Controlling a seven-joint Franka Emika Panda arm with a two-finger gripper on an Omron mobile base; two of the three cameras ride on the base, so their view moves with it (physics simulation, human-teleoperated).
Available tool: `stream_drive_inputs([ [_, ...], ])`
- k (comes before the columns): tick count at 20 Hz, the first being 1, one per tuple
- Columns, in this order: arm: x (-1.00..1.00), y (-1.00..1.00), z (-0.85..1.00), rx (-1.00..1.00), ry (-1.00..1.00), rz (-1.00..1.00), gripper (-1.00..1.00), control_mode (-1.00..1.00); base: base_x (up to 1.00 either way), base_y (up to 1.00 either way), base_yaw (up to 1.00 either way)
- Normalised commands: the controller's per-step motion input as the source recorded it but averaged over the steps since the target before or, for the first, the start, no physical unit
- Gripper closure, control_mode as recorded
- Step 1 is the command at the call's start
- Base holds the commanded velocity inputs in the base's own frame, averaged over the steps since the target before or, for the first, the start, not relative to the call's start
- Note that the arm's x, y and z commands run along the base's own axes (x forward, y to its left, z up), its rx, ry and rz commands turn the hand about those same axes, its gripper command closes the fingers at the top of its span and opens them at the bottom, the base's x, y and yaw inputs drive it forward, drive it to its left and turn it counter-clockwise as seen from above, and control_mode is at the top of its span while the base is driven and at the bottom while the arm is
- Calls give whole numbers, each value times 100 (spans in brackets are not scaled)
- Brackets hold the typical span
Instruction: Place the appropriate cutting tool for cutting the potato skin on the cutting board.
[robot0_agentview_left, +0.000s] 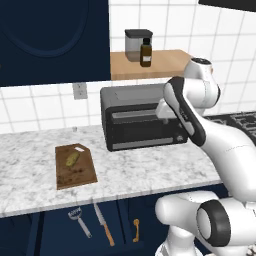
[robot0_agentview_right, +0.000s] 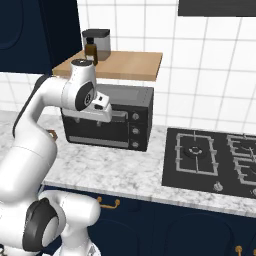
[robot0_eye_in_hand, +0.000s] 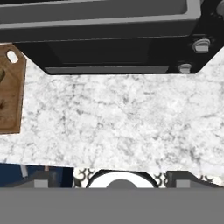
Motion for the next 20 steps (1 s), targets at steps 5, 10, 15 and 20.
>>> stream_drive_inputs([
  [5,-11,13,-12,6,0,0,-100,-100,0,0,0],
  [10,-20,45,-3,7,5,0,-100,-100,0,0,0],
  [15,-28,67,-1,3,8,0,-100,-100,0,0,0],
  [20,-41,67,-4,0,2,2,-100,-100,0,0,0],
])
